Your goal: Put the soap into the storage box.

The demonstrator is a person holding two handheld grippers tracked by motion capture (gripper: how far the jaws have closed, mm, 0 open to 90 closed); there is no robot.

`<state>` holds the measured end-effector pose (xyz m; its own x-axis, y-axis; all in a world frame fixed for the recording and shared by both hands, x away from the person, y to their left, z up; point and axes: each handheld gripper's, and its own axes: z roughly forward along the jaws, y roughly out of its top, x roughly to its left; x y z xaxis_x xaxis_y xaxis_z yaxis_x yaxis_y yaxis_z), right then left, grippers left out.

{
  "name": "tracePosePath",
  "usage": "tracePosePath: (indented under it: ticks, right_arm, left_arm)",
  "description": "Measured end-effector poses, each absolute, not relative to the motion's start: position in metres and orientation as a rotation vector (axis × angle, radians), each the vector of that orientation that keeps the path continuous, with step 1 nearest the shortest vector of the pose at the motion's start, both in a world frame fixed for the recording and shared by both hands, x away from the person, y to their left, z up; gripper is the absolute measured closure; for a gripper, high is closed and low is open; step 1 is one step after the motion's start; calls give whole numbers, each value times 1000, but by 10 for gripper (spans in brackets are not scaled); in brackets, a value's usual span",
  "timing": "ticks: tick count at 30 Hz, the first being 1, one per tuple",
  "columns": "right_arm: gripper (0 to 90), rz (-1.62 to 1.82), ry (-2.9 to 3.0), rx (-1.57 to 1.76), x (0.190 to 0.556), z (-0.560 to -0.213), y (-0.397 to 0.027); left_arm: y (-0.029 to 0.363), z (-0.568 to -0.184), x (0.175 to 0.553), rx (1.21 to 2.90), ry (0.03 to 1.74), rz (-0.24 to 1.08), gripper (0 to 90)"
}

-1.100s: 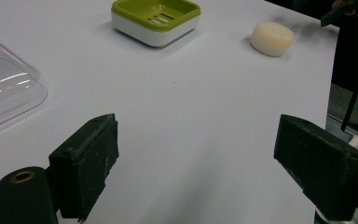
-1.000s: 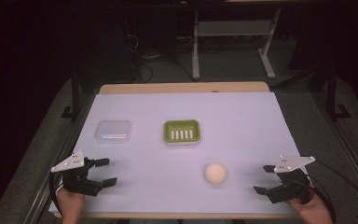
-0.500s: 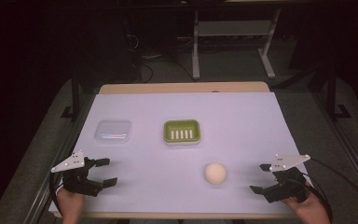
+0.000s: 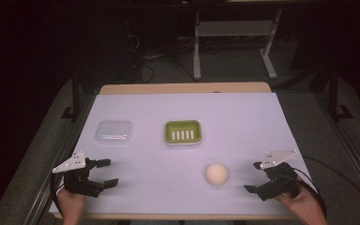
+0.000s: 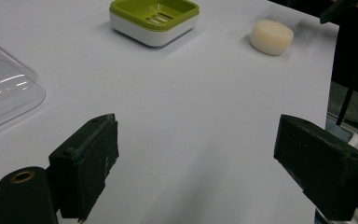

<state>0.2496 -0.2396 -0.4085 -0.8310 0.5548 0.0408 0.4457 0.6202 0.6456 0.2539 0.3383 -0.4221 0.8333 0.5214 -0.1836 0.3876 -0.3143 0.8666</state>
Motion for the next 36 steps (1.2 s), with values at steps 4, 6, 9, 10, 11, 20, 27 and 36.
tracePosePath:
  ticks: [4, 6, 9, 10, 11, 20, 27, 36]
  right_arm:
    - [139, 987, 2691, 821, 254, -403, -234]
    - [140, 1000, 2696, 799, 259, -400, -232]
    - [140, 1007, 2696, 808, 262, -398, -231]
    - [140, 1008, 2699, 794, 265, -396, -229]
    - [140, 1008, 2699, 794, 265, -396, -229]
    - [144, 996, 2724, 748, 277, -392, -213]
    - [144, 981, 2749, 720, 283, -392, -202]
    - [144, 976, 2773, 690, 289, -393, -188]
  left_arm:
    - [339, -422, 254, 1942, 675, 157, 131]
    - [340, -422, 254, 1937, 679, 159, 131]
    - [340, -422, 253, 1936, 680, 159, 131]
    - [340, -421, 253, 1936, 678, 162, 131]
    - [340, -421, 253, 1936, 678, 162, 131]
    - [340, -421, 253, 1935, 684, 161, 131]
    - [341, -421, 253, 1935, 682, 163, 131]
    - [341, -421, 253, 1934, 680, 168, 131]
